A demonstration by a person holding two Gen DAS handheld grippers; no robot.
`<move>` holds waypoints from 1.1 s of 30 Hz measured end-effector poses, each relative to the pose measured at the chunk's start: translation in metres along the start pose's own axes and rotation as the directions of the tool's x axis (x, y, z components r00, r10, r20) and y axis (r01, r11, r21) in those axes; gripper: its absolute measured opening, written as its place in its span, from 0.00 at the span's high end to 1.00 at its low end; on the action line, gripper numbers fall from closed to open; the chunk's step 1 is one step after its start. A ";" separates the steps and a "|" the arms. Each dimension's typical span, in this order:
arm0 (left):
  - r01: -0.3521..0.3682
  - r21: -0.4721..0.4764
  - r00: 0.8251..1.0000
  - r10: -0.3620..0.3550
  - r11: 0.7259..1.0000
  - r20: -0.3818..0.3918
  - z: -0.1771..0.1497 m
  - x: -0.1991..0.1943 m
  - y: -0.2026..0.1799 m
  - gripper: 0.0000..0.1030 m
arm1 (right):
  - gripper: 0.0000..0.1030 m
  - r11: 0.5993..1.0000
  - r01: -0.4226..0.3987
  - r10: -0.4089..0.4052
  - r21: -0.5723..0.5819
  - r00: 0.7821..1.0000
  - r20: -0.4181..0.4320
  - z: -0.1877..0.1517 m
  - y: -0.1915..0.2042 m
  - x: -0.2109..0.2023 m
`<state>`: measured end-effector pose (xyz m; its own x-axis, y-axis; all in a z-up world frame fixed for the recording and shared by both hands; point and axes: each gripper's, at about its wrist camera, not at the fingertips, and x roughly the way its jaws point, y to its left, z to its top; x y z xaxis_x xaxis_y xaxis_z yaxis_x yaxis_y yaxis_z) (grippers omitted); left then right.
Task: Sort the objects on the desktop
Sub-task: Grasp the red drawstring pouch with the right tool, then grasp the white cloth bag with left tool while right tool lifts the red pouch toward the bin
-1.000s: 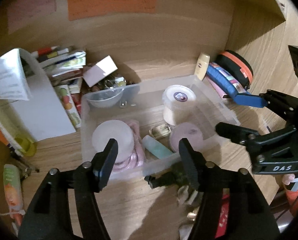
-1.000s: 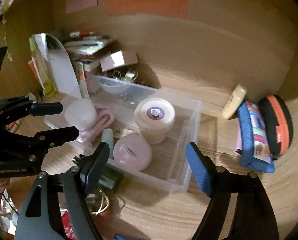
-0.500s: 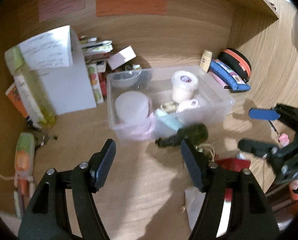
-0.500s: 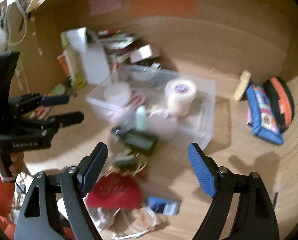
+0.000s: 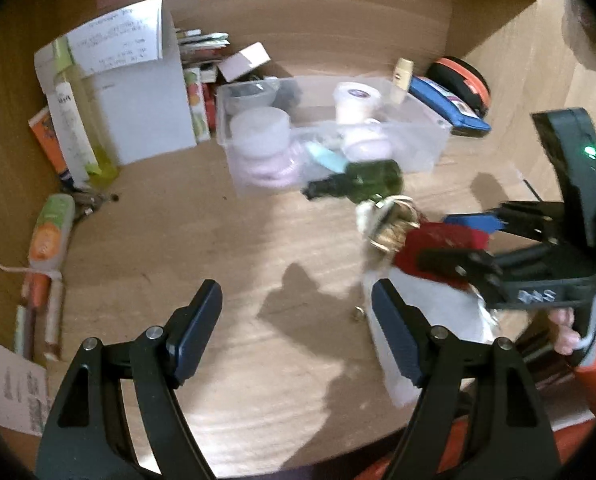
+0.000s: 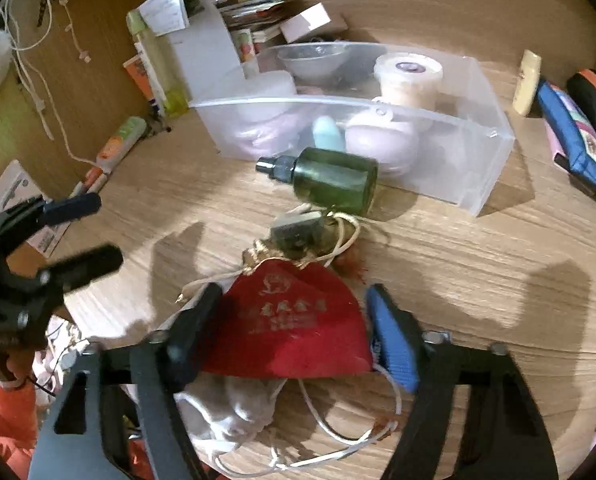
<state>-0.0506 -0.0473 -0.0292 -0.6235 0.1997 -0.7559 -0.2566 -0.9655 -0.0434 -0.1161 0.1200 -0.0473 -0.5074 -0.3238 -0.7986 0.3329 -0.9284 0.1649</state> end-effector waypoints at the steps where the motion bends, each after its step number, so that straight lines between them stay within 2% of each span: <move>1: 0.011 0.003 1.000 -0.011 1.000 -0.004 -0.002 0.000 -0.003 0.25 | 0.49 1.000 0.007 -0.007 -0.017 1.000 0.006 -0.002 0.002 0.000; 5: 0.058 0.019 0.998 -0.058 0.998 -0.019 -0.010 -0.001 -0.018 0.23 | 0.72 0.998 -0.008 0.009 -0.056 1.000 0.012 -0.005 0.011 -0.006; 8: 0.083 0.035 0.996 -0.082 0.996 -0.024 -0.012 0.000 -0.029 0.21 | 0.79 0.998 0.009 -0.006 -0.069 0.999 0.043 -0.005 0.015 -0.014; 13: 0.137 0.053 0.990 -0.135 0.989 -0.043 -0.011 0.007 -0.049 0.18 | 0.81 0.998 0.038 -0.033 -0.042 0.993 0.115 -0.003 0.005 -0.037; 18: 0.159 0.083 0.985 -0.152 0.984 -0.080 -0.009 0.022 -0.066 0.17 | 0.81 0.997 0.072 -0.076 0.029 0.978 0.193 -0.005 -0.021 -0.064; 24: 0.208 0.091 0.971 -0.194 0.974 -0.143 -0.009 0.043 -0.083 0.12 | 0.81 0.990 0.105 -0.124 0.094 0.967 0.225 -0.005 -0.048 -0.092; 26: 0.192 0.106 0.972 -0.174 0.976 -0.160 -0.010 0.050 -0.090 0.11 | 0.81 0.988 0.108 -0.130 0.108 0.967 0.221 -0.007 -0.052 -0.093; 31: 0.118 0.157 0.987 -0.099 0.981 -0.123 -0.015 0.055 -0.100 0.12 | 0.81 0.988 0.095 -0.119 0.121 0.969 0.214 -0.009 -0.057 -0.093; 33: 0.103 0.171 0.990 -0.084 0.980 -0.115 -0.017 0.056 -0.099 0.23 | 0.81 0.988 0.090 -0.115 0.122 0.969 0.217 -0.009 -0.059 -0.093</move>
<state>-0.0476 0.0569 -0.0778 -0.5111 0.2596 -0.8194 -0.4421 -0.8969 -0.0085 -0.0813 0.2067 0.0123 -0.7024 -0.2464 -0.6678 0.1866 -0.9691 0.1614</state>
